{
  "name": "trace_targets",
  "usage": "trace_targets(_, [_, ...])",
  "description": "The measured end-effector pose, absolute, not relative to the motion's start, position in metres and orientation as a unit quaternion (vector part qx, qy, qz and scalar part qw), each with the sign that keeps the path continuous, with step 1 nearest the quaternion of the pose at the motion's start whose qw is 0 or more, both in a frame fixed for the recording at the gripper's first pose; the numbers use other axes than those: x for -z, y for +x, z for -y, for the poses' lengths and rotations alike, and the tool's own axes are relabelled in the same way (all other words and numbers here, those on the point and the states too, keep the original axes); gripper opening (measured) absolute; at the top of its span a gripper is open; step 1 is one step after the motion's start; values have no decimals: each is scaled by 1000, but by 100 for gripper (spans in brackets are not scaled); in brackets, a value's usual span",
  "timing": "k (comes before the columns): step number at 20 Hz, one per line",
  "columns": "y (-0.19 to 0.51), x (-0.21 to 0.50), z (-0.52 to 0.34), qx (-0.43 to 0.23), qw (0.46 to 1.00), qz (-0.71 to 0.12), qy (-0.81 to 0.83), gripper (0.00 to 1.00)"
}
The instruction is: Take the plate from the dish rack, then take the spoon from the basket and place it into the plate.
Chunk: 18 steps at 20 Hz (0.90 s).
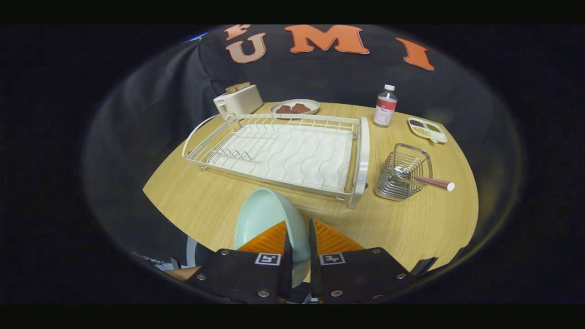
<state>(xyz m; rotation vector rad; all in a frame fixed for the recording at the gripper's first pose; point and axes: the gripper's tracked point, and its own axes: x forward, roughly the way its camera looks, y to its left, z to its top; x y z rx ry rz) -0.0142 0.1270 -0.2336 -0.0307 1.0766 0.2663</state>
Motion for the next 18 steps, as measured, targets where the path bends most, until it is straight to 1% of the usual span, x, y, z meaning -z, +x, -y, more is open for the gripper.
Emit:
trace_targets(4, [-20,249,-118,-120,850,-512,-26,20])
trace_targets(10, [-21,267,-113,-115,844,-524,27,23])
trace_targets(12, [-20,277,-96,-91,845,-527,0,24])
trace_targets(13, [-19,282,-87,-81,847,-525,-17,24])
trace_targets(18, [-15,282,-91,-90,857,-508,-1,23])
